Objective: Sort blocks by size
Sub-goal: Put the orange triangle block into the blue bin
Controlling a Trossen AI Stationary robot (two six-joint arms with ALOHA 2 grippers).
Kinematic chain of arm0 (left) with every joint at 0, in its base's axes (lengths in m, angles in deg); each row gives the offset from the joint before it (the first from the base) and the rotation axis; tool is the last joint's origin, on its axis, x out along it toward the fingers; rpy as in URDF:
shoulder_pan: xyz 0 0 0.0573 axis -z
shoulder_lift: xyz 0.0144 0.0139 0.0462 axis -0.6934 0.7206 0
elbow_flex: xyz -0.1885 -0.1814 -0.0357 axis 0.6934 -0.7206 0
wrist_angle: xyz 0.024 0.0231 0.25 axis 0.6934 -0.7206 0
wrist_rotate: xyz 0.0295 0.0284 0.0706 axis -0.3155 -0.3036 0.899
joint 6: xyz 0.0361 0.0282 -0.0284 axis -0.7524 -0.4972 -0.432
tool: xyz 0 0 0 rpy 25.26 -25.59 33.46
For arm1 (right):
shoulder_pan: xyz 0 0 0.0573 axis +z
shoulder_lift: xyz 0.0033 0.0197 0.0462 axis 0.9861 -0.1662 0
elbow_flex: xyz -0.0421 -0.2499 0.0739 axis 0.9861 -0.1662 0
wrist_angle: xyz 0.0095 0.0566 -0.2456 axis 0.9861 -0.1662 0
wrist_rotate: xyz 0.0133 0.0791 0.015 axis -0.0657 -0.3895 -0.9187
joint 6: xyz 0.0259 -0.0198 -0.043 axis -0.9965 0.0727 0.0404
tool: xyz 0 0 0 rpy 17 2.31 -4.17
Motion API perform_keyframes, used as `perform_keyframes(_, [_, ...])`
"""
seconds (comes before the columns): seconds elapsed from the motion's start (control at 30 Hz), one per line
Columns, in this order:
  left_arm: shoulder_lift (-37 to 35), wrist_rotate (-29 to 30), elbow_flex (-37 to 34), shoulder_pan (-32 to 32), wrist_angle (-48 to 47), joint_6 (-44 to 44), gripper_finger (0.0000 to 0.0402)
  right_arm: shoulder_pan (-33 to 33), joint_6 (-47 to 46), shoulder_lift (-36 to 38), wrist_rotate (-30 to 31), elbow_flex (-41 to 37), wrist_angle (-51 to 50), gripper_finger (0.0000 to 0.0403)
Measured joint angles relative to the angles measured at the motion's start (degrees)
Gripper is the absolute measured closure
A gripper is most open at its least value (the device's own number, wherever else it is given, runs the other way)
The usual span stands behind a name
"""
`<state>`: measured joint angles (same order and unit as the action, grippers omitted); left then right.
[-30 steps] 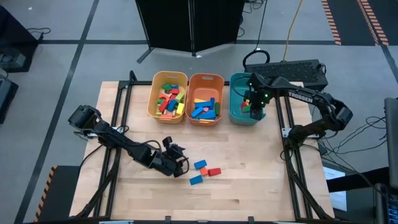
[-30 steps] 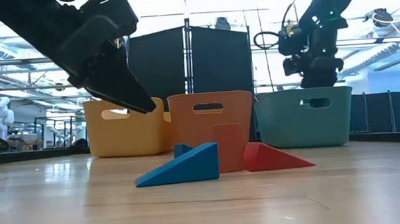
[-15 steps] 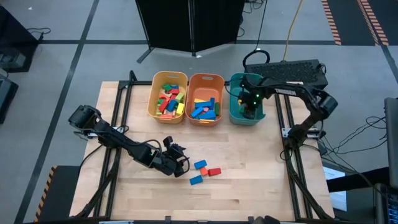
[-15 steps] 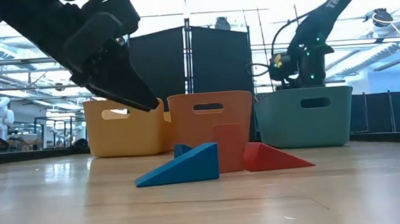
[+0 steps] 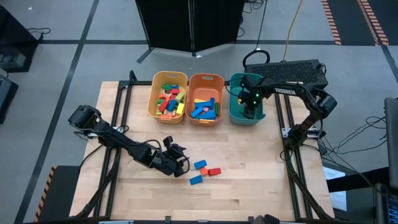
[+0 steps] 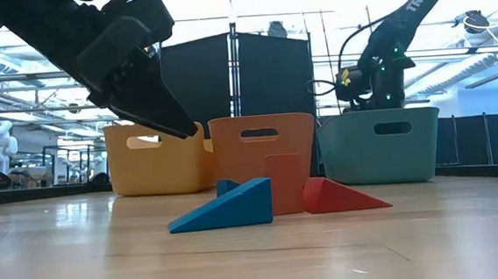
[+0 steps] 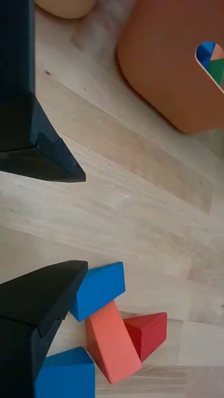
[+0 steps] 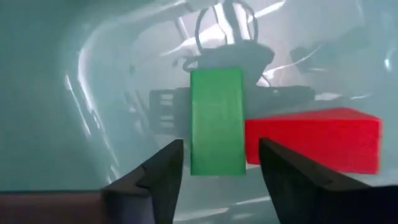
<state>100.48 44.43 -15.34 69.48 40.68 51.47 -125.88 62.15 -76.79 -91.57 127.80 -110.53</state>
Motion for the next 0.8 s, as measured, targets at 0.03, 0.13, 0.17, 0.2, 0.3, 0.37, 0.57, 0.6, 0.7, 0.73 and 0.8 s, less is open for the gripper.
perform_keyframes(0.03, [0.0,0.0,0.0,0.0,0.0,0.02,0.0183,0.0,-0.04,0.58,0.05,0.0,0.04,0.0198])
perform_keyframes(0.13, [0.0,0.0,0.0,0.0,0.0,0.06,0.0183,0.0,-0.22,2.35,0.13,0.0,0.15,0.0175])
perform_keyframes(0.17, [0.0,-0.01,0.0,0.0,0.0,0.24,0.0183,0.0,-0.31,3.02,0.18,0.0,0.13,0.017])
perform_keyframes(0.2, [0.0,-0.02,0.0,0.0,0.01,0.26,0.0183,0.0,-0.52,3.75,0.2,0.0,0.13,0.0165])
perform_keyframes(0.3, [0.0,-0.02,0.0,0.0,0.01,0.26,0.0183,0.0,-1.45,6.0,0.21,0.43,-0.83,0.0161])
perform_keyframes(0.37, [0.0,-0.02,0.0,0.0,0.01,0.26,0.0183,0.0,-1.68,7.44,0.22,1.35,-2.26,0.0162])
perform_keyframes(0.57, [0.0,-0.04,0.0,0.0,0.0,0.32,0.0183,0.57,-3.63,12.28,0.16,6.11,-7.27,0.0164])
perform_keyframes(0.6, [0.0,-0.04,0.0,0.0,0.0,0.32,0.0183,0.91,-3.96,13.17,0.09,7.02,-8.03,0.0164])
perform_keyframes(0.7, [0.0,-0.04,0.0,0.0,0.02,0.32,0.0183,2.47,-4.99,15.82,-0.08,9.23,-10.24,0.0164])
perform_keyframes(0.73, [0.0,-0.05,0.0,0.0,0.02,0.32,0.0183,3.17,-5.32,16.58,-0.13,9.78,-10.77,0.0164])
perform_keyframes(0.8, [0.0,-0.07,0.0,0.0,0.02,0.32,0.0183,4.88,-5.96,18.2,-0.09,10.41,-11.4,0.0165])
